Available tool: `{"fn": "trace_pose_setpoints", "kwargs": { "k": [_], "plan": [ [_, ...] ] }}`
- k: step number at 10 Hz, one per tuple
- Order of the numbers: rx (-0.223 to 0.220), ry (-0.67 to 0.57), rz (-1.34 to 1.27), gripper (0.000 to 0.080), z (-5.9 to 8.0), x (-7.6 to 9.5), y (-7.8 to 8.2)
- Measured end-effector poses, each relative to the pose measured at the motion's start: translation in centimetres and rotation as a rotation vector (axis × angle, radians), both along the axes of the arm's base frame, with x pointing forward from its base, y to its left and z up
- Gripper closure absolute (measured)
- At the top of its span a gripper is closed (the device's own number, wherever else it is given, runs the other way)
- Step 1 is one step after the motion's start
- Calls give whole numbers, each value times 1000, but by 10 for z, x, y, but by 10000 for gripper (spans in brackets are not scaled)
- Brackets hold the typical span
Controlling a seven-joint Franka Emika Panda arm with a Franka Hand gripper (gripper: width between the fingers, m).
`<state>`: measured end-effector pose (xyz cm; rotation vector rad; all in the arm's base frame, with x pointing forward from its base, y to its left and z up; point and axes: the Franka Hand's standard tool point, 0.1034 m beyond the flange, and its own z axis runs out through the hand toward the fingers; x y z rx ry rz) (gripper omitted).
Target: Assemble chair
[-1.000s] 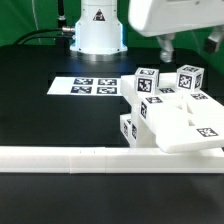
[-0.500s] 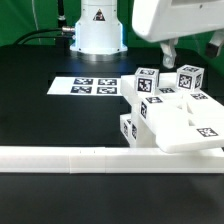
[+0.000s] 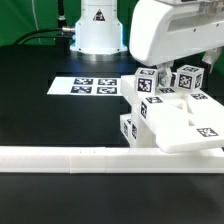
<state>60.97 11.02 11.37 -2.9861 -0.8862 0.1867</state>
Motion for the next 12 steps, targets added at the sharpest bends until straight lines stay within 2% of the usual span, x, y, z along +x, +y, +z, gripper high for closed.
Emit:
{"fn": "trace_pose_setpoints", "kwargs": {
  "k": [3, 5, 6, 7, 10, 12],
  "plan": [
    [-1, 3, -1, 151, -1, -1, -1],
    [-1, 4, -3, 401, -2, -2, -1],
    [-1, 4, -3, 401, -2, -2, -2],
    [-1, 4, -8, 516, -2, -2, -2],
    [-7, 4, -62, 516, -2, -2, -1],
    [-24, -5, -211, 516, -2, -1, -5]
  ]
}}
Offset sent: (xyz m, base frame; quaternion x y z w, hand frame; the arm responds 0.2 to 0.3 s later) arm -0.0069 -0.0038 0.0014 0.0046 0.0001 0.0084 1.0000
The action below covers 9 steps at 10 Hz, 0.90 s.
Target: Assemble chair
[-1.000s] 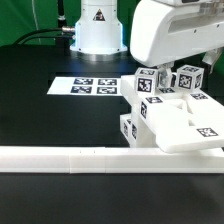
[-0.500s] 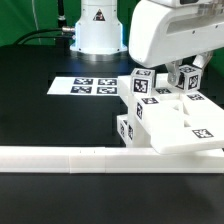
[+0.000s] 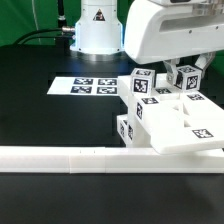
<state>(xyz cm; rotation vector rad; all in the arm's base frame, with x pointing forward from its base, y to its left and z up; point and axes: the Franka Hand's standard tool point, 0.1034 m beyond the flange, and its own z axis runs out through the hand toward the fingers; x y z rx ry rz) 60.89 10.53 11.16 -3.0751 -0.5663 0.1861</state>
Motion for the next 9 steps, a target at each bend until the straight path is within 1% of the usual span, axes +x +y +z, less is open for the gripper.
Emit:
{"fn": "trace_pose_setpoints", "kwargs": {
  "k": [2, 3, 4, 9],
  "plan": [
    [-18, -34, -227, 515, -1, 0, -1],
    [-10, -41, -292, 515, -1, 0, -1],
    [-11, -43, -405, 515, -1, 0, 0],
    [-32, -38, -692, 515, -1, 0, 3]
  ]
}}
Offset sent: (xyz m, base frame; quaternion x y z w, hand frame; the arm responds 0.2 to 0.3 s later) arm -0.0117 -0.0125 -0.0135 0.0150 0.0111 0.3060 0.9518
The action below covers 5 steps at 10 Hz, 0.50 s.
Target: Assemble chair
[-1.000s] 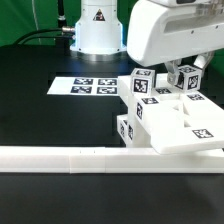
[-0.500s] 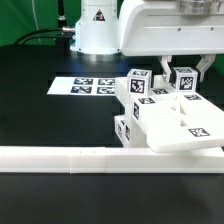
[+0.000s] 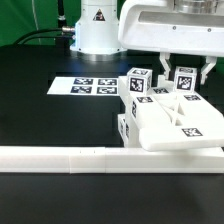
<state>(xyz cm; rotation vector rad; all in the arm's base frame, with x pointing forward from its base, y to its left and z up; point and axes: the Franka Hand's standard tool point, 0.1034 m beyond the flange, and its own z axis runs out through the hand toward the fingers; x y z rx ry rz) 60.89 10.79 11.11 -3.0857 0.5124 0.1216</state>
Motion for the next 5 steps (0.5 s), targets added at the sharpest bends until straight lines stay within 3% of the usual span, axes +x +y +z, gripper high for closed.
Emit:
{"fn": "trace_pose_setpoints", "kwargs": {
  "k": [2, 5],
  "plan": [
    [-7, 1, -108, 515, 0, 0, 1],
    [20, -54, -518, 515, 0, -1, 3]
  ]
}}
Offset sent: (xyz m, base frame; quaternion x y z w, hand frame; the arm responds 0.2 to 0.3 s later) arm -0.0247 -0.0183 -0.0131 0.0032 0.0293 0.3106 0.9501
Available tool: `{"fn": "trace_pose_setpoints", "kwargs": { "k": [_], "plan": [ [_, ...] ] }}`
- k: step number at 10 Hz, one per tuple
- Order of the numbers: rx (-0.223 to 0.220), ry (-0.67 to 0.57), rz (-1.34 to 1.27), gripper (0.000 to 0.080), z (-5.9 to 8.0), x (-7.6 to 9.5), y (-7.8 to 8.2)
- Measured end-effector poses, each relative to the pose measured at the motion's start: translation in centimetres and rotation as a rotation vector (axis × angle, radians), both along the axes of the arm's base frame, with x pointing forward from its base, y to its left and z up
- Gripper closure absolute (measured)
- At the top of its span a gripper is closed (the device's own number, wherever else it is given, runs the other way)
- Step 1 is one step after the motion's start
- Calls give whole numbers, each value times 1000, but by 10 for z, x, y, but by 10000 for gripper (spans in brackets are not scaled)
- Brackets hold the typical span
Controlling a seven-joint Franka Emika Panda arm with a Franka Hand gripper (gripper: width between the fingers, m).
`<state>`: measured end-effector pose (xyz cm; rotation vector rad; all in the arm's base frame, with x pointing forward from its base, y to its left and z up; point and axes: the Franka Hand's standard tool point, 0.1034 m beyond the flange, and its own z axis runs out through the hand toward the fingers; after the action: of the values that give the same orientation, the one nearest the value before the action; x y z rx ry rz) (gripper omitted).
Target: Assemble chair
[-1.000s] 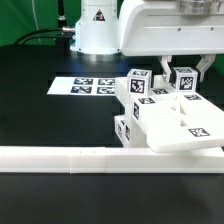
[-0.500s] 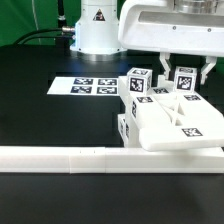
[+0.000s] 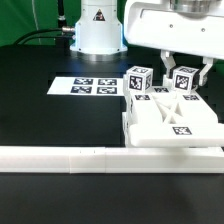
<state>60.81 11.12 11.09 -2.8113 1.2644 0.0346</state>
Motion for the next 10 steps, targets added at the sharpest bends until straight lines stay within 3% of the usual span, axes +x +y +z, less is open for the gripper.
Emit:
{"fn": "trace_pose_setpoints", "kwargs": {
  "k": [3, 5, 6, 7, 8, 9, 10],
  "plan": [
    [26, 13, -310, 515, 0, -1, 12],
    [37, 20, -362, 515, 0, -2, 15],
    [37, 21, -327, 439, 0, -2, 15],
    [38, 18, -267, 305, 1, -1, 15],
    [40, 14, -232, 305, 1, -1, 15],
    [39, 8, -164, 175, 1, -1, 15],
    [39, 4, -107, 155, 1, -1, 15]
  ]
}}
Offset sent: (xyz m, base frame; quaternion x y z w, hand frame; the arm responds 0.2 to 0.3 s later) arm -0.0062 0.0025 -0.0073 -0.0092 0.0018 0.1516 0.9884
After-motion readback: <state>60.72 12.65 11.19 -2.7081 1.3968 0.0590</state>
